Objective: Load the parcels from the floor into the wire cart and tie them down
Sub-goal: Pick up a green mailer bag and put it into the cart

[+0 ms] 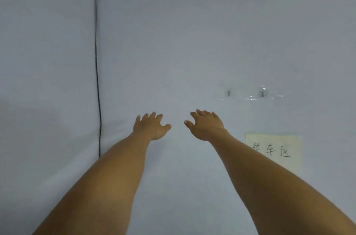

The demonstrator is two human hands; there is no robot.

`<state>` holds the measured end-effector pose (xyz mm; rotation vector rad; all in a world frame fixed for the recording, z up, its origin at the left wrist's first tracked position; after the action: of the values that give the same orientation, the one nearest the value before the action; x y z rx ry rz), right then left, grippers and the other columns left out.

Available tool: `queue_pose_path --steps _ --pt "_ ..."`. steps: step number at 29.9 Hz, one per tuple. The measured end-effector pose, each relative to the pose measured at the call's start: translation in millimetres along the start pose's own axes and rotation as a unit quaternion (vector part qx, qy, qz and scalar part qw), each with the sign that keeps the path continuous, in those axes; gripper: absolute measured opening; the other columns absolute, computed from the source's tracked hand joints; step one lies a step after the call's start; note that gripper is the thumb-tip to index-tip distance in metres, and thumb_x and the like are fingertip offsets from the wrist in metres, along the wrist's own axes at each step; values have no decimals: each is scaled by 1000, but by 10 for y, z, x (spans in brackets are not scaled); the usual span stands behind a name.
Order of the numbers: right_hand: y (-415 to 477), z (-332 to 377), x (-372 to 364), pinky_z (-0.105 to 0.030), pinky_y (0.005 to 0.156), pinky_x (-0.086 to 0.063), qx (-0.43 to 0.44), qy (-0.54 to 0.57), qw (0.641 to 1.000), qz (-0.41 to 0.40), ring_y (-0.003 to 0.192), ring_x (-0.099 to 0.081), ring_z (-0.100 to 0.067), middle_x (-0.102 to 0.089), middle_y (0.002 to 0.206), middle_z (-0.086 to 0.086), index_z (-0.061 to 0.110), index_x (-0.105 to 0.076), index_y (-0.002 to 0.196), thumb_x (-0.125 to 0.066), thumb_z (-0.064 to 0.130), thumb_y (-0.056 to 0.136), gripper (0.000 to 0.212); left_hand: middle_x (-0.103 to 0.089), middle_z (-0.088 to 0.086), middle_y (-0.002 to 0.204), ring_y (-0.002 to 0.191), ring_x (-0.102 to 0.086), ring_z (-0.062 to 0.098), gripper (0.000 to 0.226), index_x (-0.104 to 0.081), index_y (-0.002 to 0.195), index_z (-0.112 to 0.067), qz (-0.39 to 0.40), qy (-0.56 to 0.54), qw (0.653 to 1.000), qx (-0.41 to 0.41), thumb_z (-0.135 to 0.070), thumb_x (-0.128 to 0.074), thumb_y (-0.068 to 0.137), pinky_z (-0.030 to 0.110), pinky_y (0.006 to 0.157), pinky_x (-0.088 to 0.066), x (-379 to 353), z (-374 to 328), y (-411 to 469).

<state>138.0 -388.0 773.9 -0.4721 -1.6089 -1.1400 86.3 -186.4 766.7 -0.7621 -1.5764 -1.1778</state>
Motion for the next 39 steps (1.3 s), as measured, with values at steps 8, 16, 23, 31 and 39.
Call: queue_pose_path --steps 8,16,23,31,39 --pt "-42 -447 -167 -46 128 -9 -75 -21 997 -4 157 -16 -24 -19 171 -1 25 -27 161 -23 61 105 67 -6 1 174 160 -6 27 79 -14 166 -29 4 -27 996 -90 -72 -26 100 51 129 -1 -230 -552 374" --pt "-10 -612 -949 -44 128 -8 -104 8 993 53 157 -18 -23 -21 170 0 24 -27 161 -24 68 103 74 -11 -2 174 159 -11 26 77 -18 165 -28 59 -50 993 -89 -70 -26 101 50 128 -4 -1103 -425 648" --pt "-308 -730 -2592 -43 123 -22 -153 78 968 185 152 -29 -25 -32 166 -1 20 -31 160 -27 70 102 76 -17 1 173 157 -19 27 80 -20 165 -23 191 -80 976 -71 -70 -30 101 50 127 -13 -2881 -340 511" --pt "-1245 -724 -5238 -50 117 -34 -250 180 883 354 147 -39 -32 -36 164 -5 20 -31 160 -29 74 99 81 -19 2 172 155 -27 31 82 -21 165 -24 376 -127 918 -7 -73 -32 100 48 125 -23 -5617 -195 -365" --pt "-2715 -457 -7721 -50 116 -39 -400 304 746 437 142 -44 -42 -40 158 -21 8 -26 160 -36 71 100 87 -68 3 124 105 -64 25 86 -63 126 -20 478 -296 799 212 -90 -44 79 40 95 -49 -8163 258 -1813"
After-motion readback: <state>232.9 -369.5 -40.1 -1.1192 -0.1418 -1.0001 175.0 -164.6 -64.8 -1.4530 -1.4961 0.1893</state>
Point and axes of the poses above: each hand's wrist, its own y-axis towards the middle knuckle, its own x-axis out of the back of the hand, z = x × y, the point moved 3 cm from there along y, towards the middle knuckle
